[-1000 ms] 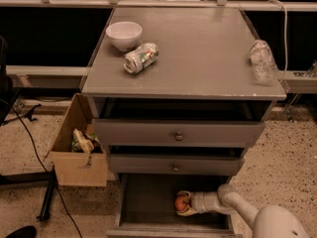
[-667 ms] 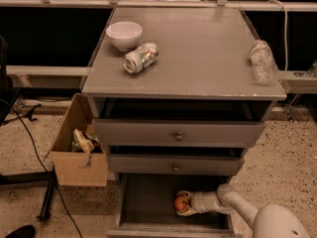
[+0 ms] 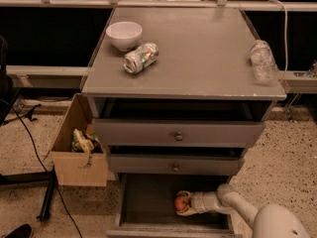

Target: Place apple into top drawer

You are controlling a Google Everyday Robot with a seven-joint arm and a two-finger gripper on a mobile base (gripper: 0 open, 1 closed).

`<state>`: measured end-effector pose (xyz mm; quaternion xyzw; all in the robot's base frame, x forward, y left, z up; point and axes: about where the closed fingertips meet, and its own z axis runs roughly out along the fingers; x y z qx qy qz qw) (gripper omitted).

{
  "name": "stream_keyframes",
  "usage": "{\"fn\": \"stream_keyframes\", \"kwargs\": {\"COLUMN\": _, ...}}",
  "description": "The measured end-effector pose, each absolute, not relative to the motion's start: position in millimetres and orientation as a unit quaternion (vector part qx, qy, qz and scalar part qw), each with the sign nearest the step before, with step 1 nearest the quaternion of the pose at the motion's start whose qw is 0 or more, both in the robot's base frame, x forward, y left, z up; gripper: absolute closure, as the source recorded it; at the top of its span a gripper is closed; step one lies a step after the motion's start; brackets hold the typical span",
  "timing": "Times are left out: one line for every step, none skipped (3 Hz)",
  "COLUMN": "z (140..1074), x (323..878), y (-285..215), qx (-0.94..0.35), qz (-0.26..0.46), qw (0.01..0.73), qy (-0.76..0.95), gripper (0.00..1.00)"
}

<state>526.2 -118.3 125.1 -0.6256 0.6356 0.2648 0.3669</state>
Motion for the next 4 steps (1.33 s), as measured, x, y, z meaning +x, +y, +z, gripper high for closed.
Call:
{"fn": "stream_keyframes", "kwargs": {"z": 125.0, "x": 526.2, "y": -118.2, "qx": -0.626, "qz": 0.265, "qw": 0.367, "qy": 0.636, "gripper": 0.37}}
{"fn": "stream_keyframes", "kwargs": {"z": 125.0, "x": 526.2, "y": -118.2, "qx": -0.626, "qz": 0.265, "qw": 0.367, "qy": 0.636, "gripper": 0.15}}
{"fn": "stream_keyframes", "kwargs": {"z": 124.9, "x": 525.9, "y": -117.8, "qx": -0.626, "qz": 0.265, "qw": 0.367, "qy": 0.635, "gripper": 0.00}}
{"fn": "stream_keyframes", "kwargs": {"z": 124.9, "x": 525.9, "y": -117.8, "qx": -0.626, "qz": 0.265, "qw": 0.367, "qy": 0.635, "gripper": 0.00}}
